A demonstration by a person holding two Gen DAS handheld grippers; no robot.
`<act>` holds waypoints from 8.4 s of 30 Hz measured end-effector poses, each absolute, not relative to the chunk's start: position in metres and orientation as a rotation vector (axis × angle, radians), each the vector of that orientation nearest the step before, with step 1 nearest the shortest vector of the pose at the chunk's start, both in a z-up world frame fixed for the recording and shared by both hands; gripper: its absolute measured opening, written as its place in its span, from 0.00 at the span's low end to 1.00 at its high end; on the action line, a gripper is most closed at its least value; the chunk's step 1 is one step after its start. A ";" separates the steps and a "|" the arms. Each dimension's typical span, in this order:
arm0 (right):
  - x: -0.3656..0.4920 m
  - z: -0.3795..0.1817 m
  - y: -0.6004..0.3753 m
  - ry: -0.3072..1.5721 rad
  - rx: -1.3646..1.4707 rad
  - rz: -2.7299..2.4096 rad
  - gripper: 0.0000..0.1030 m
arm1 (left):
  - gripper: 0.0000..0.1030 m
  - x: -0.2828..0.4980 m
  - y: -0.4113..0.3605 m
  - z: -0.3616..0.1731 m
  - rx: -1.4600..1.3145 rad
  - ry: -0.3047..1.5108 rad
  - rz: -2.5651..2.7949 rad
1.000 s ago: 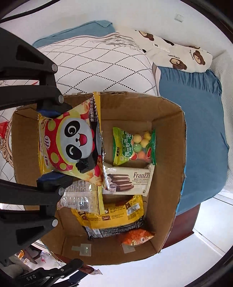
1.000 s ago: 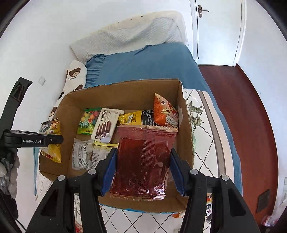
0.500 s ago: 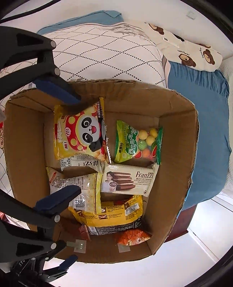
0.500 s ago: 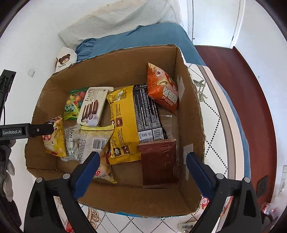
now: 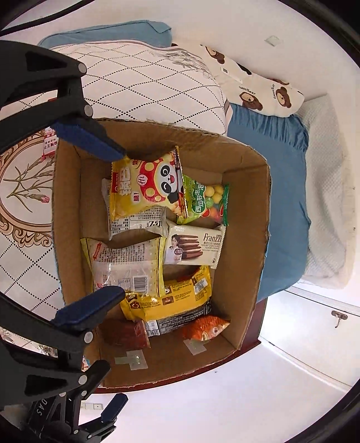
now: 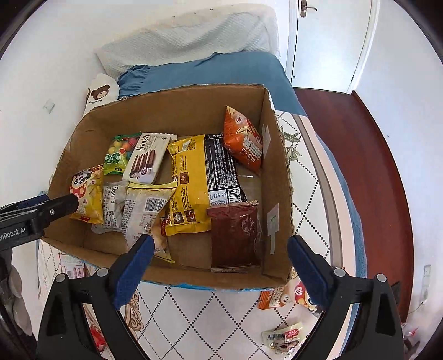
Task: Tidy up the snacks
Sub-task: 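Withdraw both tools from the box toward the remaining snacks, then grasp orange panda seed bag with right tool while left tool grasps red triangle pack, then carry both packs into the cardboard box and open both tools, then withdraw both tools from the box toward the last snacks, then grasp clear bun bag with right tool while left tool grasps red-white strip pack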
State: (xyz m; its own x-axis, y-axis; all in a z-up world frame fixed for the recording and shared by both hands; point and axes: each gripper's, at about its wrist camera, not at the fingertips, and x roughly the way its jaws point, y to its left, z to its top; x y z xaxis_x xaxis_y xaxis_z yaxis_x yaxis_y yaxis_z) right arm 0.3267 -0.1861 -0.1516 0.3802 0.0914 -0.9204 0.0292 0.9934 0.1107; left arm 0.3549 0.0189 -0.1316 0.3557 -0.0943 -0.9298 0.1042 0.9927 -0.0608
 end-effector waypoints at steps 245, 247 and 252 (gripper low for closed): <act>0.205 -0.284 -0.227 1.286 0.355 -0.059 0.63 | 0.94 0.209 0.063 -0.227 0.155 1.226 0.079; 0.208 -0.282 -0.199 1.290 0.296 -0.007 0.63 | 0.94 0.212 0.081 -0.234 0.178 1.252 0.087; 0.211 -0.280 -0.126 1.320 0.208 0.138 0.63 | 0.94 0.220 0.121 -0.257 0.280 1.354 0.041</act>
State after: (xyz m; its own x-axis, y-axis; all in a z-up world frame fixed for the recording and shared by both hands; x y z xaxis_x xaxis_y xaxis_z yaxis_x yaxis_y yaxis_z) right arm 0.2108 -0.1262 -0.2801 0.2437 0.2174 -0.9451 0.0179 0.9734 0.2286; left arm 0.2204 0.1207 -0.2571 0.2199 0.1908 -0.9567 0.1320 0.9658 0.2230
